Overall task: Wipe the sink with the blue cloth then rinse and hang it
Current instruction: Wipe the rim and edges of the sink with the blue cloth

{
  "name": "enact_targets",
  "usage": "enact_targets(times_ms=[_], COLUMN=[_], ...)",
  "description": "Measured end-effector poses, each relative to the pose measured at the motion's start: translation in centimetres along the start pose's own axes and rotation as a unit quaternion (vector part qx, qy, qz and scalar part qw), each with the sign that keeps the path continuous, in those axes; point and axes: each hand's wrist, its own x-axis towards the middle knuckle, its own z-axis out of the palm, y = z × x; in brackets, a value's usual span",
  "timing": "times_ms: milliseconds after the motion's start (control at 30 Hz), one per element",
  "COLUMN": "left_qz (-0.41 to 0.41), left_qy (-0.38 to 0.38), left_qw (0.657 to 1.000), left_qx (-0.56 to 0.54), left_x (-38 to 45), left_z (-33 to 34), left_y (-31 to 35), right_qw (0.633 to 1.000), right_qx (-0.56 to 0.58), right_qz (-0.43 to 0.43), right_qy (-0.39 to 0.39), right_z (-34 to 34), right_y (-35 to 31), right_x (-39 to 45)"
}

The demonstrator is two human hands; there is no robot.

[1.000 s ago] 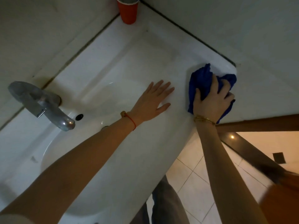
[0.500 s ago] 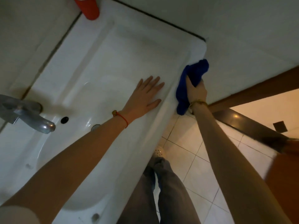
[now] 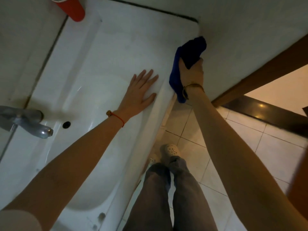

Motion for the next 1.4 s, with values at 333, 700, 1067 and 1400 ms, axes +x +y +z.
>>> enact_targets(times_ms=[333, 700, 1067, 1400], left_qz=[0.001, 0.010, 0.020, 0.028], left_qy=[0.015, 0.010, 0.029, -0.008], left_qw=[1.000, 1.000, 0.999, 0.999], left_qx=[0.006, 0.004, -0.011, -0.031], left_x=[0.0, 0.0, -4.6, -10.7], left_z=[0.3, 0.2, 0.0, 0.3], left_y=[-0.3, -0.5, -0.2, 0.7], right_qw=[0.999, 1.000, 1.000, 0.999], right_qx=[-0.013, 0.010, 0.023, -0.011], right_qz=[-0.006, -0.013, -0.013, -0.006], right_qy=[-0.033, -0.017, 0.004, -0.035], right_z=[0.8, 2.7, 1.9, 3.4], right_y=[2.0, 5.2, 2.7, 6.3], right_x=[-2.3, -7.9, -6.8, -15.2])
